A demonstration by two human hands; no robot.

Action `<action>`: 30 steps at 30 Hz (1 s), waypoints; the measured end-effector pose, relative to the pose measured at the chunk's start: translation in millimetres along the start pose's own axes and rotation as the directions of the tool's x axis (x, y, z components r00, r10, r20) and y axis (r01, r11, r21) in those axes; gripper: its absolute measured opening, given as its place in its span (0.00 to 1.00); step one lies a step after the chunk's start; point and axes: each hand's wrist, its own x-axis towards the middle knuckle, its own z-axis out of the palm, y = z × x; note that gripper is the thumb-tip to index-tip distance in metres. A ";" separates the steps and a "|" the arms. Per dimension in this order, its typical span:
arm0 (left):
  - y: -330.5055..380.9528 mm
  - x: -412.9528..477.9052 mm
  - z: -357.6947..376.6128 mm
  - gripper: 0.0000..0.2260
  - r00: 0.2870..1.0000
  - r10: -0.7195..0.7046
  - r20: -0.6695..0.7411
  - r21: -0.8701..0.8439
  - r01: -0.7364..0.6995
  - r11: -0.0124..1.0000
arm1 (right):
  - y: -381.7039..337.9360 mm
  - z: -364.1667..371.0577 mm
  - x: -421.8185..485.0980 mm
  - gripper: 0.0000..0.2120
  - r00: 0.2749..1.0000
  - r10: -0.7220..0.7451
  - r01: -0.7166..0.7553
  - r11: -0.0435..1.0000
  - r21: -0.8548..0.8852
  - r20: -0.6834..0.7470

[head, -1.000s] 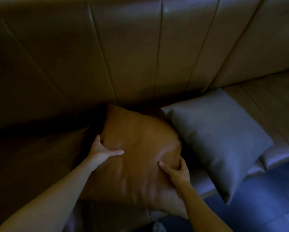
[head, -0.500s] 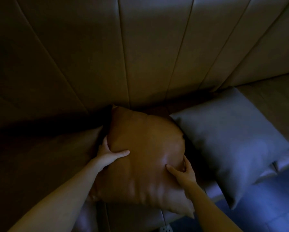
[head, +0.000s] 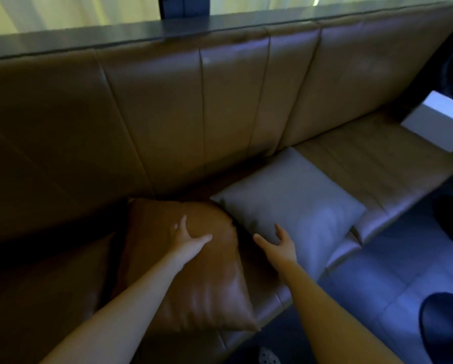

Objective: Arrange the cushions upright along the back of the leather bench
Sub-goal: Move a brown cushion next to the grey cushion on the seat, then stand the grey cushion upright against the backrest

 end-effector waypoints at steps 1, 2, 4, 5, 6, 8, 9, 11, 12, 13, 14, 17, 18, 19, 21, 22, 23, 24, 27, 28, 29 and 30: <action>8.8 -2.8 14.1 0.43 0.999 0.006 0.036 0.000 -0.006 1.000 | -0.2 -13.2 3.3 0.40 1.000 0.003 -0.003 1.000 0.026 -0.013; 17.0 -5.5 28.5 0.43 0.998 0.010 0.066 -0.002 -0.010 1.000 | 0.1 -27.3 7.9 0.39 1.000 0.005 -0.004 0.999 0.048 -0.025; 32.3 -10.3 57.1 0.43 0.993 0.005 0.118 -0.024 -0.002 1.000 | -0.2 -55.6 18.8 0.38 0.999 0.009 -0.006 0.998 0.055 -0.040; 40.1 -12.8 71.7 0.43 0.991 0.000 0.134 -0.035 0.005 0.999 | 0.3 -69.9 25.7 0.38 0.999 0.008 -0.006 0.999 0.054 -0.038; 47.9 -15.7 85.9 0.43 0.989 -0.006 0.146 -0.044 0.013 0.999 | 0.8 -84.0 32.6 0.38 0.999 0.012 -0.010 0.998 0.059 -0.032; 63.5 -20.2 114.3 0.44 0.988 -0.021 0.151 -0.064 0.031 0.997 | 1.8 -110.9 46.8 0.39 1.000 0.019 -0.019 0.997 0.081 -0.003; 71.1 -21.6 128.2 0.44 0.990 -0.030 0.136 -0.069 0.039 0.997 | 2.8 -124.2 54.8 0.39 1.000 0.018 -0.019 0.996 0.088 0.014; 87.3 -24.3 155.2 0.44 0.995 -0.047 0.088 -0.076 0.053 0.996 | 4.4 -150.5 71.0 0.39 0.999 0.009 -0.013 0.995 0.095 0.041; 95.0 -24.9 167.7 0.44 0.997 -0.056 0.060 -0.084 0.061 0.995 | 5.2 -163.0 79.0 0.39 0.999 0.006 -0.011 0.996 0.094 0.052; 102.1 -24.6 179.2 0.44 0.997 -0.069 0.038 -0.095 0.073 0.993 | 5.8 -174.4 86.9 0.39 0.998 0.008 -0.013 0.996 0.087 0.063; 108.6 -24.2 190.5 0.45 0.996 -0.084 0.021 -0.105 0.085 0.991 | 6.7 -186.4 94.4 0.39 0.997 0.010 -0.015 0.997 0.071 0.073; 122.8 -22.3 218.9 0.46 0.992 -0.122 -0.014 -0.123 0.119 0.985 | 10.1 -214.5 117.3 0.39 0.995 0.012 -0.015 1.000 0.025 0.099; 125.9 -20.6 225.5 0.46 0.990 -0.136 -0.022 -0.131 0.132 0.983 | 9.8 -220.7 123.9 0.40 0.995 0.015 -0.016 1.000 0.015 0.104; 128.0 -18.6 230.9 0.46 0.988 -0.152 -0.030 -0.139 0.146 0.979 | 9.8 -225.2 130.9 0.40 0.994 0.019 -0.020 1.000 0.004 0.112; 130.0 -14.8 238.8 0.46 0.982 -0.181 -0.046 -0.158 0.172 0.972 | 9.0 -229.9 144.5 0.39 0.989 0.030 -0.028 0.999 -0.018 0.145; 130.3 -13.5 241.4 0.47 0.979 -0.198 -0.057 -0.170 0.186 0.968 | 7.7 -230.8 150.7 0.39 0.986 0.033 -0.029 0.999 -0.030 0.163; 130.1 -11.5 242.9 0.47 0.974 -0.216 -0.071 -0.185 0.200 0.962 | 6.5 -230.7 157.1 0.39 0.983 0.031 -0.023 0.999 -0.044 0.180; 129.2 -8.6 243.4 0.48 0.968 -0.236 -0.087 -0.200 0.215 0.956 | 5.4 -230.6 163.3 0.40 0.981 0.031 -0.019 0.998 -0.065 0.192; 126.9 5.3 241.6 0.51 0.942 -0.319 -0.108 -0.253 0.284 0.925 | 2.9 -234.0 182.0 0.40 0.979 0.047 -0.020 0.991 -0.133 0.196; 126.9 10.7 240.8 0.52 0.933 -0.341 -0.112 -0.275 0.301 0.913 | 2.3 -235.9 189.8 0.39 0.980 0.045 -0.014 0.988 -0.157 0.196; 127.6 15.9 240.0 0.54 0.924 -0.363 -0.120 -0.294 0.316 0.902 | 1.2 -237.6 198.9 0.39 0.980 0.042 -0.006 0.984 -0.180 0.195; 128.1 21.4 239.0 0.55 0.912 -0.388 -0.130 -0.313 0.334 0.889 | 0.2 -238.9 210.0 0.38 0.980 0.045 -0.005 0.980 -0.201 0.194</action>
